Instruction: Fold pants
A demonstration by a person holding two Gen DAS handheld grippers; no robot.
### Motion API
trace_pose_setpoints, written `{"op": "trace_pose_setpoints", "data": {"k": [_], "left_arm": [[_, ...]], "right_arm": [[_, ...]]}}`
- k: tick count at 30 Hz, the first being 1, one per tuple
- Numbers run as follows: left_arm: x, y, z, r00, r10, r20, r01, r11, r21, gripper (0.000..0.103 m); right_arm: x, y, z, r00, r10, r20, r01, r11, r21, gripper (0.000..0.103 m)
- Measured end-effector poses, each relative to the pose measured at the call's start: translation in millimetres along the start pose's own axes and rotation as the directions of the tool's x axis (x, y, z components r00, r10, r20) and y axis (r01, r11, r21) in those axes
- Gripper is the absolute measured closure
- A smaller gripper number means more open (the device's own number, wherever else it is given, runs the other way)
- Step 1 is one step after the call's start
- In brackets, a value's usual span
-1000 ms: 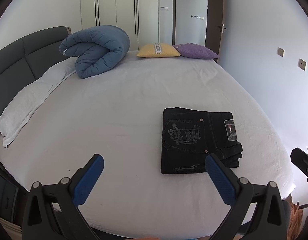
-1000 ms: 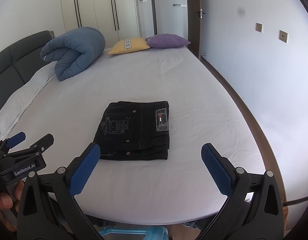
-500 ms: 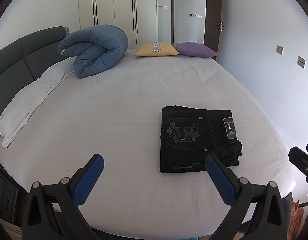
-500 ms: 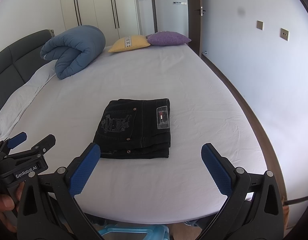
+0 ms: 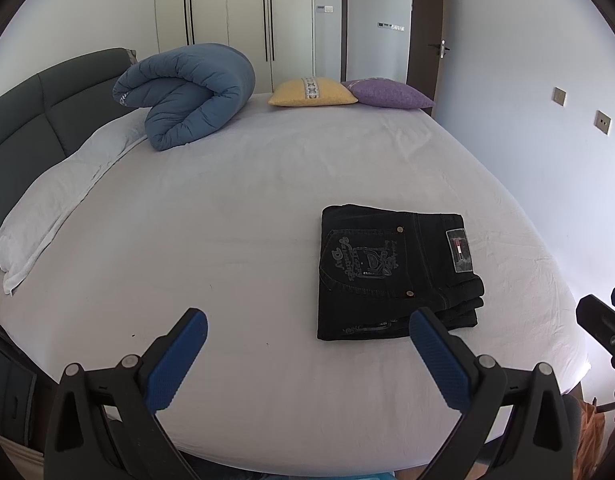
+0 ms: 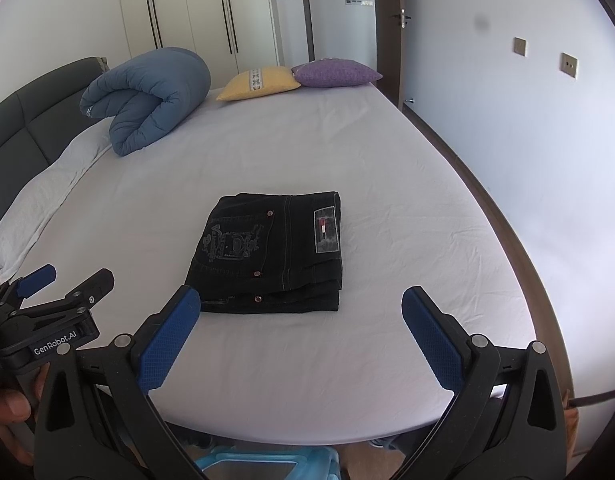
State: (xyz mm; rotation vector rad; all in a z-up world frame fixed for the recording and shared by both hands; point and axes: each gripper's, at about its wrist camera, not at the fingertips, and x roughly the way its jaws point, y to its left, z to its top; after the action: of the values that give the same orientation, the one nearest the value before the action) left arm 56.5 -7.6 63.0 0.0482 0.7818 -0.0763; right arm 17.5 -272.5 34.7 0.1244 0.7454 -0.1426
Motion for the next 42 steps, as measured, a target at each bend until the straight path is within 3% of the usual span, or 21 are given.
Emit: {"op": "trace_pose_setpoints", "data": {"k": [42], "left_arm": [[7.6,0.5,-5.5,1.000,-0.008,-0.021,0.008,1.000,0.002,0.000]], "right_arm": [[13.5,3.2,-17.4,1.000,0.003,-0.022,-0.003,1.000,-0.005,0.000]]}}
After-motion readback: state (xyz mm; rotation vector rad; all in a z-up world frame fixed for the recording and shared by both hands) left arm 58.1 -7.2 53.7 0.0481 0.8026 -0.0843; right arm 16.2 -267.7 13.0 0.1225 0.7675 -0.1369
